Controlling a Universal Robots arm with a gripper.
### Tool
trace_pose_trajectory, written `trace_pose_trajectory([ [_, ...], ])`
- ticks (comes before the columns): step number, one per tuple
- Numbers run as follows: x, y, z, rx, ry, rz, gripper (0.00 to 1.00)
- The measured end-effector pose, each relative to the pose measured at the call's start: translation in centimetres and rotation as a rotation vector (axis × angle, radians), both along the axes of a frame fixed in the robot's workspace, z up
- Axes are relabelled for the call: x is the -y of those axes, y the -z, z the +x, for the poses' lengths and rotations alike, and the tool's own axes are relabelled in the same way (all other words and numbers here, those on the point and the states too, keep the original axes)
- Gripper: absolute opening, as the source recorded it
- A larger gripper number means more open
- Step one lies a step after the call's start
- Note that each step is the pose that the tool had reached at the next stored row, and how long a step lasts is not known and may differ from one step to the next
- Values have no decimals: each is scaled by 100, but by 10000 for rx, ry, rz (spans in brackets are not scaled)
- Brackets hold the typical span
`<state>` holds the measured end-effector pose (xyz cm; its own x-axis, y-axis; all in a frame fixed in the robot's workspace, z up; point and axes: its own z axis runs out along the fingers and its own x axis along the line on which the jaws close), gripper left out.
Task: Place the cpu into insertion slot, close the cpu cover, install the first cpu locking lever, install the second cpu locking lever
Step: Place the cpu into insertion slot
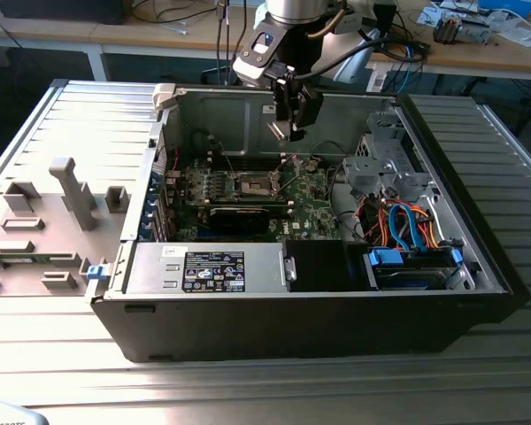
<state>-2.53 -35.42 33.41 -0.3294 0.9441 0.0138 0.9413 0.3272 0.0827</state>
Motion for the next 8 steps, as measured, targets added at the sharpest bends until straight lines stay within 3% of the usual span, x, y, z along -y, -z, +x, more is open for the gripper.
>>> trace_pose_trajectory([
  [8, 0, 1, 0, 0, 45, 0, 55],
])
